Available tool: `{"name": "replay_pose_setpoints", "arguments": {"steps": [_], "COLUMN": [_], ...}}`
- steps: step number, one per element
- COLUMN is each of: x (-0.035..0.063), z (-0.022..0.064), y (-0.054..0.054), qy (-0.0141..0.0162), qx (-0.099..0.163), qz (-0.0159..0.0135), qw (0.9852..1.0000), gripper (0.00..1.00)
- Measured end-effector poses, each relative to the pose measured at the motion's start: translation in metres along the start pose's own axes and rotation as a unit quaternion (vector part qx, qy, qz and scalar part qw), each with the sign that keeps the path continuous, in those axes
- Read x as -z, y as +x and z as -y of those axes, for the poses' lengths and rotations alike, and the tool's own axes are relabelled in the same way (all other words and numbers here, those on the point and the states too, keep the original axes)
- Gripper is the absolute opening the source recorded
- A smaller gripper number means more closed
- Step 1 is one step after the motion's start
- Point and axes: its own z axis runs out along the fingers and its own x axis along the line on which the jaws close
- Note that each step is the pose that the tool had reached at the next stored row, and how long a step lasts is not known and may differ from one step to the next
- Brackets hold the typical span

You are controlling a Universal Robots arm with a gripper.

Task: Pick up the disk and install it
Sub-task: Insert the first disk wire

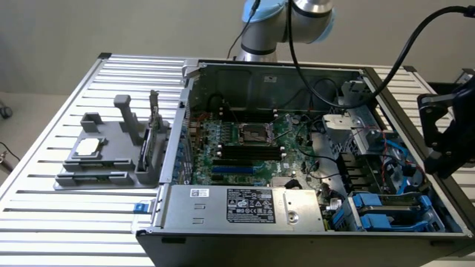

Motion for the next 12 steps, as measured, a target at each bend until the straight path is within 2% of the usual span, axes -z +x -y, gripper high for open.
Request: {"name": "replay_pose_setpoints", "arguments": {"steps": [3,7,12], "x": [-0.0025,-0.0046,-0.0075], "z": [-0.0001,-0.0007,-0.0048], "y": [0.0000,-0.0011,-0.0098], "qy": [0.0002,0.0008,0.0046], "qx": [-0.019,-0.030,-0.034], "qz": [-0.0005,-0.0005,0.0013], "qw": [0.9998,0.9995,0.9994], "gripper": [0.22,0.22,0.22]}}
